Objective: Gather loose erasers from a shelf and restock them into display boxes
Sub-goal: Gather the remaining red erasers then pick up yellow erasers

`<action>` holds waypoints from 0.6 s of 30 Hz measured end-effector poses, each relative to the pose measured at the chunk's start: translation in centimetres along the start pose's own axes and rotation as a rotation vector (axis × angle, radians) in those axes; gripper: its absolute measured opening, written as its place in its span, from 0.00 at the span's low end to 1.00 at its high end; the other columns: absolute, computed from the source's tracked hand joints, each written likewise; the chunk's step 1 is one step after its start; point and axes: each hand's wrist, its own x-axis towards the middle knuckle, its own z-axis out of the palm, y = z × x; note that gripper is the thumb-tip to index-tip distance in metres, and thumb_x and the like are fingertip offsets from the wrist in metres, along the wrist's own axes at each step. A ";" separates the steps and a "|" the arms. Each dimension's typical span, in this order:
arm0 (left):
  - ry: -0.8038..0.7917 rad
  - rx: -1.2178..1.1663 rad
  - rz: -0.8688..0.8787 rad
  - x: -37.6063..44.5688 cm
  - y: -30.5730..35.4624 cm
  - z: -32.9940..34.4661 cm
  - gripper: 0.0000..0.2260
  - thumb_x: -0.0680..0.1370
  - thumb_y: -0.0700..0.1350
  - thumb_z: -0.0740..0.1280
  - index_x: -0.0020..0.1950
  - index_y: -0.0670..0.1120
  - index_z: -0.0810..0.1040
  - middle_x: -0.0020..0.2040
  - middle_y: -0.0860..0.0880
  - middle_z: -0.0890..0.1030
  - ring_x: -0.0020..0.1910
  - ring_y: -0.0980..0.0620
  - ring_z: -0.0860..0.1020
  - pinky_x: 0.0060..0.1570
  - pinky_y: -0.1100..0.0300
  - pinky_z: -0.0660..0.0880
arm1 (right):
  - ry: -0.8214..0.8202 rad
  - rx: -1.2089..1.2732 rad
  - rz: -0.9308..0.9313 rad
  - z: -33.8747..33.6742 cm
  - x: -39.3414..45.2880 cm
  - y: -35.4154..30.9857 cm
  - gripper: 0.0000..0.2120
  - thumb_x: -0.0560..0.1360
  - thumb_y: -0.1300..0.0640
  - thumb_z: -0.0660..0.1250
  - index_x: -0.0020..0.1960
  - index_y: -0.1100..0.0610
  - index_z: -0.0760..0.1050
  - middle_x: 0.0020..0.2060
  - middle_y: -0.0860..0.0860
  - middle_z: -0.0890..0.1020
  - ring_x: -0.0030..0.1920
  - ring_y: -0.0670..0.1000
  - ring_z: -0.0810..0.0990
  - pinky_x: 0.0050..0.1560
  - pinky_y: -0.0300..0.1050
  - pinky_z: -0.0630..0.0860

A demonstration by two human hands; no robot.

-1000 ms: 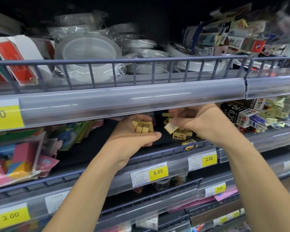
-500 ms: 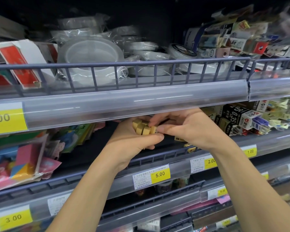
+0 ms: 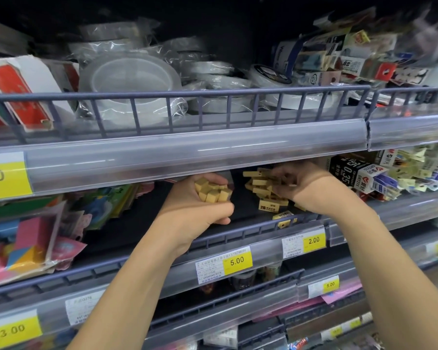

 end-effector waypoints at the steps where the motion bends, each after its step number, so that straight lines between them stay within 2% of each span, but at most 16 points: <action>1: 0.004 -0.005 -0.005 0.0 0.0 0.0 0.18 0.67 0.32 0.77 0.51 0.51 0.85 0.42 0.49 0.87 0.39 0.54 0.86 0.40 0.56 0.85 | -0.041 -0.099 0.019 0.1 0.1 0.1 0.19 0.78 0.51 0.70 0.68 0.45 0.76 0.56 0.47 0.82 0.50 0.49 0.82 0.49 0.38 0.79; 2: 0.007 -0.008 -0.009 0.0 0.0 0.0 0.18 0.67 0.32 0.77 0.51 0.51 0.85 0.43 0.48 0.87 0.40 0.54 0.87 0.41 0.56 0.85 | -0.077 -0.151 0.027 0.2 0.2 0.0 0.19 0.78 0.50 0.69 0.69 0.45 0.75 0.62 0.50 0.80 0.55 0.53 0.81 0.55 0.42 0.78; 4: 0.007 -0.009 -0.009 0.0 0.0 0.0 0.18 0.68 0.31 0.77 0.51 0.50 0.85 0.44 0.48 0.87 0.41 0.53 0.87 0.42 0.55 0.85 | -0.097 -0.158 0.025 0.6 0.6 0.1 0.20 0.78 0.53 0.69 0.69 0.47 0.74 0.66 0.51 0.79 0.60 0.55 0.79 0.59 0.43 0.76; 6: 0.007 -0.013 -0.007 -0.1 0.0 0.1 0.18 0.68 0.31 0.77 0.52 0.50 0.85 0.44 0.47 0.87 0.40 0.54 0.86 0.42 0.55 0.85 | -0.083 -0.147 0.027 0.9 1.0 0.3 0.20 0.78 0.56 0.70 0.69 0.50 0.74 0.64 0.52 0.80 0.60 0.54 0.79 0.59 0.43 0.76; 9: 0.009 -0.022 -0.006 -0.2 -0.1 0.1 0.18 0.67 0.31 0.77 0.51 0.50 0.85 0.44 0.48 0.87 0.40 0.54 0.86 0.42 0.54 0.85 | -0.062 -0.146 0.028 1.4 1.5 0.7 0.20 0.77 0.54 0.71 0.69 0.52 0.75 0.61 0.52 0.81 0.58 0.54 0.79 0.58 0.44 0.76; 11: 0.010 -0.018 -0.005 -0.1 -0.2 0.1 0.18 0.67 0.31 0.77 0.51 0.50 0.85 0.42 0.49 0.87 0.38 0.55 0.86 0.42 0.53 0.85 | -0.042 -0.134 0.032 1.7 1.8 0.9 0.15 0.77 0.54 0.71 0.62 0.49 0.77 0.59 0.51 0.81 0.56 0.54 0.80 0.57 0.45 0.78; 14: 0.016 -0.017 -0.007 -0.1 -0.1 0.0 0.18 0.67 0.32 0.77 0.51 0.50 0.85 0.40 0.51 0.87 0.37 0.55 0.86 0.43 0.53 0.86 | -0.002 -0.073 0.023 2.0 1.9 1.1 0.09 0.76 0.54 0.71 0.53 0.44 0.75 0.55 0.49 0.81 0.53 0.53 0.80 0.54 0.48 0.80; 16: 0.028 -0.015 0.005 -0.2 0.1 0.0 0.18 0.68 0.32 0.77 0.51 0.51 0.85 0.40 0.51 0.87 0.37 0.56 0.86 0.43 0.54 0.86 | 0.074 0.028 -0.012 2.3 1.4 1.1 0.10 0.76 0.56 0.70 0.54 0.45 0.76 0.53 0.47 0.82 0.53 0.51 0.81 0.55 0.49 0.80; 18: 0.042 0.003 0.034 -0.7 0.4 -0.2 0.18 0.67 0.35 0.77 0.51 0.52 0.84 0.40 0.52 0.87 0.38 0.55 0.87 0.46 0.52 0.86 | 0.186 0.243 -0.076 2.4 0.1 0.6 0.10 0.76 0.56 0.71 0.55 0.46 0.77 0.48 0.42 0.82 0.51 0.45 0.81 0.54 0.42 0.79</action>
